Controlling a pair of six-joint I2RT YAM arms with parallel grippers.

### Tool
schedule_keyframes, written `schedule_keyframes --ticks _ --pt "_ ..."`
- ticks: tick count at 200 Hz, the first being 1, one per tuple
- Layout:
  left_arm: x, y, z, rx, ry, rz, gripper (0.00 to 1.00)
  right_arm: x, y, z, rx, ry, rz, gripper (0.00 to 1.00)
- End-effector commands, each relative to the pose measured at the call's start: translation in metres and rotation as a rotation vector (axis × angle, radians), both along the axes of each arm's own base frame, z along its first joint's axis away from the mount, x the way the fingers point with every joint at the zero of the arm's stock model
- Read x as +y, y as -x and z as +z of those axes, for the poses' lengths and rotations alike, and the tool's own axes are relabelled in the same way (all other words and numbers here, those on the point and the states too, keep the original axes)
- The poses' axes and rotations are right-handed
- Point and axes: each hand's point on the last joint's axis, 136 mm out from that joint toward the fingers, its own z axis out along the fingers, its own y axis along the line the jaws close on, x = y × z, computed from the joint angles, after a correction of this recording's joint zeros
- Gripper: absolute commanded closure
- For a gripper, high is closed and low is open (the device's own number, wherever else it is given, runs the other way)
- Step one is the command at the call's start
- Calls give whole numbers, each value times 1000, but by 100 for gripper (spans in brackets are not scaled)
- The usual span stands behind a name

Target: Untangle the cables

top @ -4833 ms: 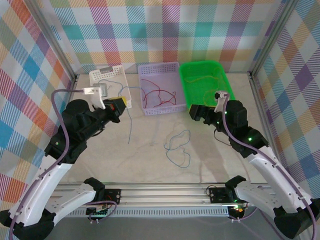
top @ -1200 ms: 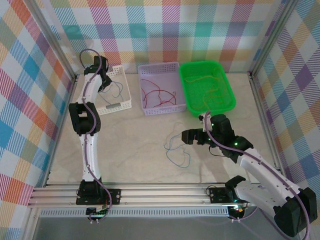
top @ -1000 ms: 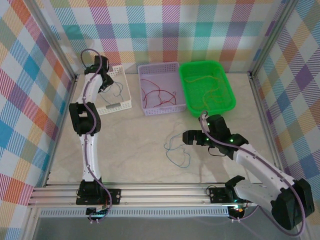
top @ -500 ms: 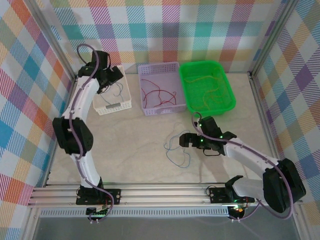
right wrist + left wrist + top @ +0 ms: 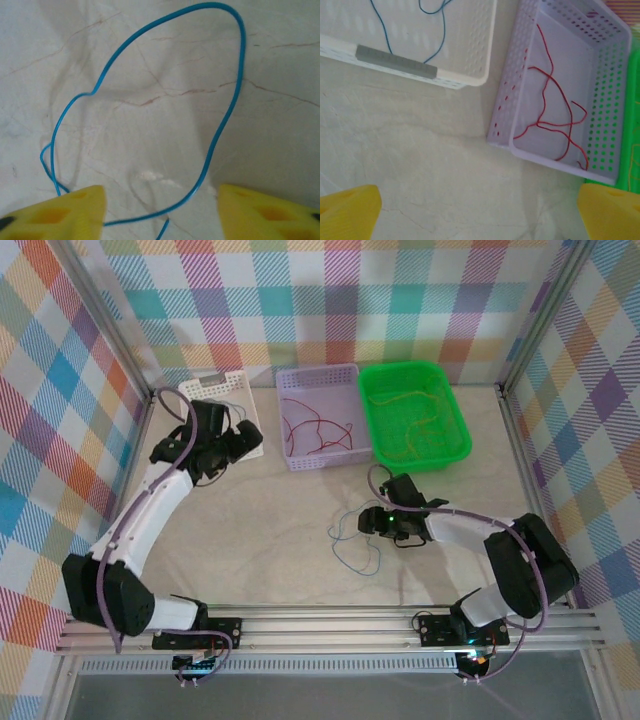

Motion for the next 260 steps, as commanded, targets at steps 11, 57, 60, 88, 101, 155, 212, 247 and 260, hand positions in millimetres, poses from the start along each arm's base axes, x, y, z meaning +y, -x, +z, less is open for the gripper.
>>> schedule_keyframes --ticks 11,57,60,88,101,155,212,247,260 --pt "-11 26 -7 -22 24 -36 0 32 -27 11 -92 -116 36 60" --pt "-32 52 -32 -24 81 -114 0 57 -33 32 -177 -228 150 91" --pt "-35 53 -33 -28 90 -123 0 58 -33 35 -188 -232 158 93" --pt "-64 60 -43 -78 188 -221 1 66 -26 68 -287 -285 256 100" --pt "-79 60 -44 -112 236 -267 1 70 -20 85 -332 -315 310 100" --pt "-133 75 -24 -222 368 -462 0 90 10 135 -413 -419 495 100" --pt "-158 82 -21 -231 411 -550 4 115 30 154 -426 -468 603 100" --pt "-165 87 -28 -216 411 -580 24 122 34 159 -432 -469 631 100" --pt "-164 88 -29 -216 409 -579 34 122 34 159 -432 -465 629 100"
